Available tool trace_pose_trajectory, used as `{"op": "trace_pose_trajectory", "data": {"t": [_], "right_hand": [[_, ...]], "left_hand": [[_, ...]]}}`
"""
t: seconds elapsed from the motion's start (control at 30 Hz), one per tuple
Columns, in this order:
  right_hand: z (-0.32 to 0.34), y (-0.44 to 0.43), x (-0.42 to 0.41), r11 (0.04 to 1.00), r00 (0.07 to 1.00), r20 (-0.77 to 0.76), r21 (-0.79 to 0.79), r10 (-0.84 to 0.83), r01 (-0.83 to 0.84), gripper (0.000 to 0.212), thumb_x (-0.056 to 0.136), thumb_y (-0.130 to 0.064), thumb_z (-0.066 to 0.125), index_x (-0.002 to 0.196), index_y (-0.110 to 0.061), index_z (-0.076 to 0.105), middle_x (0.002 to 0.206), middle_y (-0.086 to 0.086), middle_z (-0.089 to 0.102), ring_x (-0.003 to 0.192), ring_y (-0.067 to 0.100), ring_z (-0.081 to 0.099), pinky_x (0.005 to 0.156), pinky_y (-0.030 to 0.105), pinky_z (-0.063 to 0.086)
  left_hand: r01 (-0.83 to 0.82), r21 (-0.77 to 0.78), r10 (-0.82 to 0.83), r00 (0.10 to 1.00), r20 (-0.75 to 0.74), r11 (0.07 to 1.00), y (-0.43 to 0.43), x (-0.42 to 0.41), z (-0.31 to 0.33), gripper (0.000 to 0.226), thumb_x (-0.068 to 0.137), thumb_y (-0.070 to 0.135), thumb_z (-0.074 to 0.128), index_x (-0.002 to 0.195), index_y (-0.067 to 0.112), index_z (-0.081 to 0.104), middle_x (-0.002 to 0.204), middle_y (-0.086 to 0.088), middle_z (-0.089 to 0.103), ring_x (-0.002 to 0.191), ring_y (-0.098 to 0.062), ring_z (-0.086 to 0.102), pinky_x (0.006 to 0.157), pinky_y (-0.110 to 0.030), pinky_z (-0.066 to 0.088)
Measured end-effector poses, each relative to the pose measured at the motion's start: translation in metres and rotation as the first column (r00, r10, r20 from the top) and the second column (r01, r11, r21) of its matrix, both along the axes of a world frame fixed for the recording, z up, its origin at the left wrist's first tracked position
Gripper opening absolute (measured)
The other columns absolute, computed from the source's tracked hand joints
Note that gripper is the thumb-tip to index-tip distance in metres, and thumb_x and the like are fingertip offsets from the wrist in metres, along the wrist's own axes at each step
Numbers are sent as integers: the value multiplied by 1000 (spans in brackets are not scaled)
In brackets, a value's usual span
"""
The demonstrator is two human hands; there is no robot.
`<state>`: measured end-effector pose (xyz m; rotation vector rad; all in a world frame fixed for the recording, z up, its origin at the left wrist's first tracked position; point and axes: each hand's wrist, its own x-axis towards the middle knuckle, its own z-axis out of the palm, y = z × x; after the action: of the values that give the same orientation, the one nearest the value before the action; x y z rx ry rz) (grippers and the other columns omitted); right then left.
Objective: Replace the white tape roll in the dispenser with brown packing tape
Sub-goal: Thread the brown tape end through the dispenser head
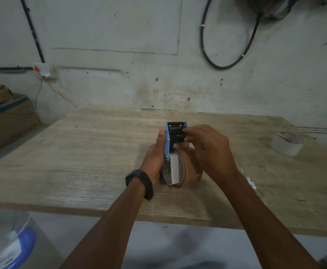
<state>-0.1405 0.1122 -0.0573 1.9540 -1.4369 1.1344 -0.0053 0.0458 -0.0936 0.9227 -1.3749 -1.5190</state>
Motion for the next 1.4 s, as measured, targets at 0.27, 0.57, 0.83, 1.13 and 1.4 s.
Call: {"op": "trace_pose_trajectory", "data": {"t": [0.27,0.57,0.83,1.13,1.4], "right_hand": [[9,-2,-9,985,981,-193,171,15,19,30,66,9,81,90,-6,71,87,11,72,77,27,66,67,31,52],[16,12,-8,955,941,-338,277,-5,105,40,80,-7,76,118,-1,65,107,18,68,95,30,64,74,34,50],[6,0,-4,960,929,-362,222,-84,173,19,81,-6,72,97,-3,62,92,15,61,80,26,56,65,30,44],[-2,-10,12,988,983,-170,122,-70,92,38,76,0,77,91,-14,45,81,8,59,68,11,42,51,28,50],[-1,-3,8,955,958,-281,261,-63,139,15,86,3,61,100,2,56,99,18,58,94,29,49,83,39,41]], "left_hand": [[170,-13,-171,983,-73,985,-7,-4,-13,90,43,98,55,110,39,70,118,-10,73,112,-32,68,102,-50,50],[193,30,-185,966,-180,981,-7,-3,-14,86,59,79,70,124,23,64,117,-12,74,109,-31,70,104,-50,48],[139,44,-130,978,-162,989,-1,-4,-10,72,78,73,56,129,23,63,122,-13,72,114,-31,68,108,-56,44],[-8,74,18,990,-139,997,1,-7,-6,57,81,75,28,96,36,67,92,0,76,95,-24,72,98,-49,53],[-104,169,127,983,-135,980,-3,-7,-1,52,95,63,35,79,26,67,67,1,74,81,-24,68,101,-50,51]]}}
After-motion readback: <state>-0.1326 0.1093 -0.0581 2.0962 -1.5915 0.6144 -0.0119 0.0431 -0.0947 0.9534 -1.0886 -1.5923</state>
